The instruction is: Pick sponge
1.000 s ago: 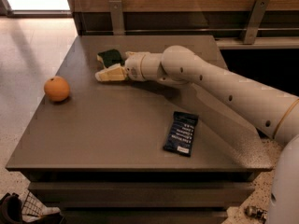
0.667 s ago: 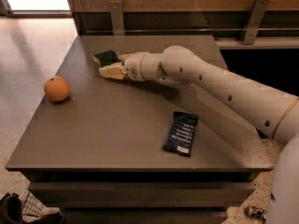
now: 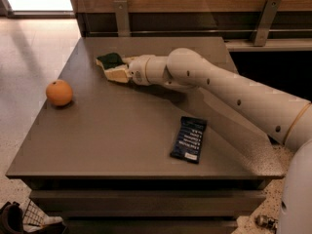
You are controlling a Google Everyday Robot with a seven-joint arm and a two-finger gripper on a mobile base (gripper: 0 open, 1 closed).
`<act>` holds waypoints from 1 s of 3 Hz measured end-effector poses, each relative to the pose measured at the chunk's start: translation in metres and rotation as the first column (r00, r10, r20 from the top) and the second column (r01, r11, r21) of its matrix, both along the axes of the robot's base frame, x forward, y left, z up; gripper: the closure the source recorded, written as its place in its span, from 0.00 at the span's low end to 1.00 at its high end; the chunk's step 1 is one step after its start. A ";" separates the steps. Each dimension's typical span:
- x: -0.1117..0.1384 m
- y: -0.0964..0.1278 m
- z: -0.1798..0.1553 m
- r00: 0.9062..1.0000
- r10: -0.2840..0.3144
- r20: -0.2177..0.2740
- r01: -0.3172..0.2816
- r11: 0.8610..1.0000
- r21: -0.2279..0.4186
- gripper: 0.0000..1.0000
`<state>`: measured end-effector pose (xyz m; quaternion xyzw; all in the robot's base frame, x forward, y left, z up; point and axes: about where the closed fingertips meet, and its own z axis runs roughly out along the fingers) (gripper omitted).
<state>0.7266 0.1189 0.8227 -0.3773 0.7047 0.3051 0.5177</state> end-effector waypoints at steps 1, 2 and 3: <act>-0.001 0.003 0.000 1.000 0.004 -0.001 -0.004 1.000 0.000 1.00; -0.001 0.003 0.000 1.000 0.004 -0.001 -0.004 1.000 0.000 1.00; -0.008 -0.006 0.018 1.000 0.022 -0.003 -0.022 0.999 -0.026 1.00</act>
Offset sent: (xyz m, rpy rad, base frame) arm 0.0002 0.0012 0.0018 0.0081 0.0065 0.0098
